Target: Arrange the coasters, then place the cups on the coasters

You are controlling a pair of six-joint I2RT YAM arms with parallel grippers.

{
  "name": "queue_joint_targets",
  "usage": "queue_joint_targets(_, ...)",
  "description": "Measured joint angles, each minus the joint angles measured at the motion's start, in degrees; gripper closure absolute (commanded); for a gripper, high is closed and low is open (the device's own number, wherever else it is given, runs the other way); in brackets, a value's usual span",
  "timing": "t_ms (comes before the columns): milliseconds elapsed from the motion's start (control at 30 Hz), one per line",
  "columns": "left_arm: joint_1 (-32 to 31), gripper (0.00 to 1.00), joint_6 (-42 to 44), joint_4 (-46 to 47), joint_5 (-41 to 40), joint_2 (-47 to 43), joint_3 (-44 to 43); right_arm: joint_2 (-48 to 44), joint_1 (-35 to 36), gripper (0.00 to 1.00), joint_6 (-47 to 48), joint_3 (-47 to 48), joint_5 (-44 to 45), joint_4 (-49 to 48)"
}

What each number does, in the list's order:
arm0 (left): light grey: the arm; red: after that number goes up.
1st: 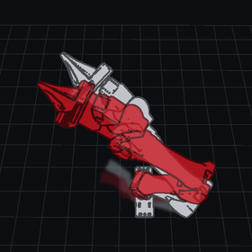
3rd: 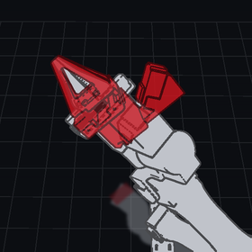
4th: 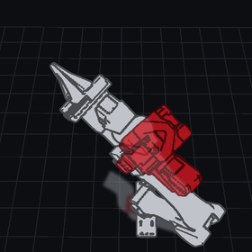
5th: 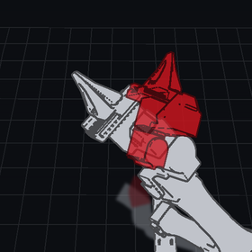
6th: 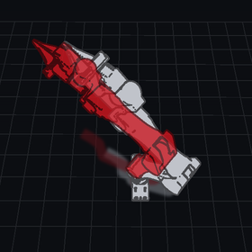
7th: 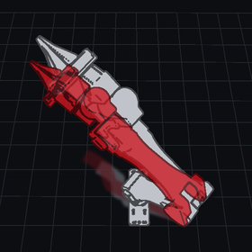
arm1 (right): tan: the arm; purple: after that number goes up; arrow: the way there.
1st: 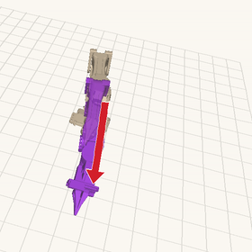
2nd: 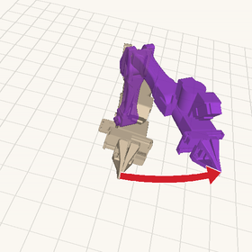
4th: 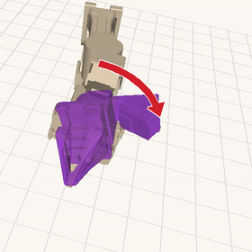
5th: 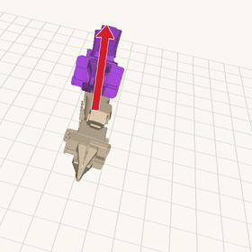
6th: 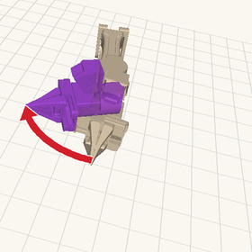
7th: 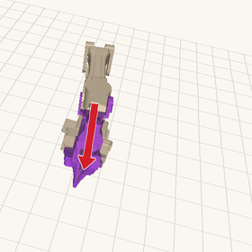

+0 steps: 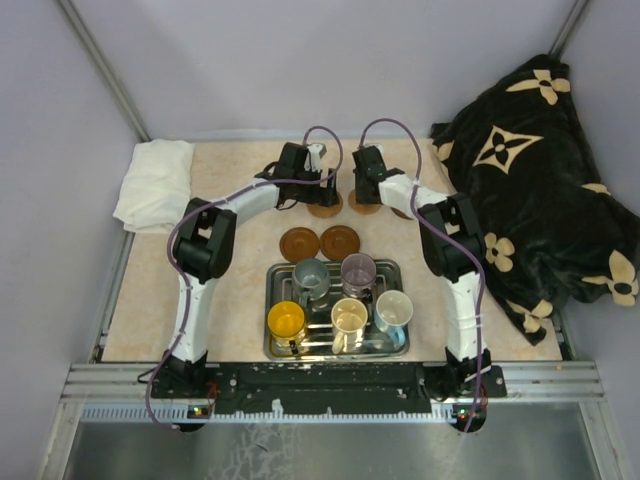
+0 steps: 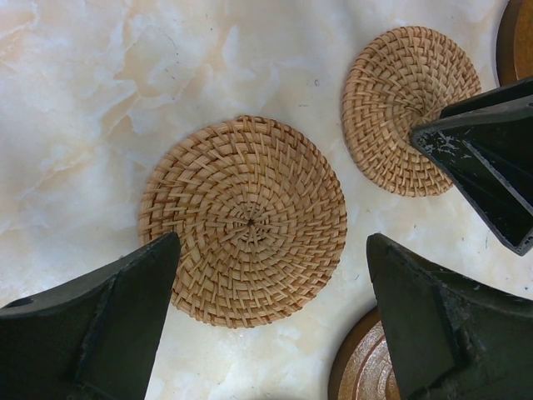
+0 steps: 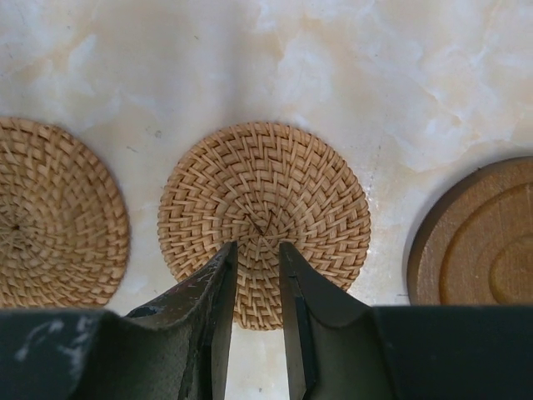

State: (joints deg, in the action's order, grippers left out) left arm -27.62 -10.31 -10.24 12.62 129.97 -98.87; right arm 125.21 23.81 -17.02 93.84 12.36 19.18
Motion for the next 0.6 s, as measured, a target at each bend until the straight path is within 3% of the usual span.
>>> queue_joint_targets(600,-0.04,0.01,0.28,0.52,-0.57,-5.07,5.44,-1.55,0.92,0.70,3.96,1.03,2.32,8.02)
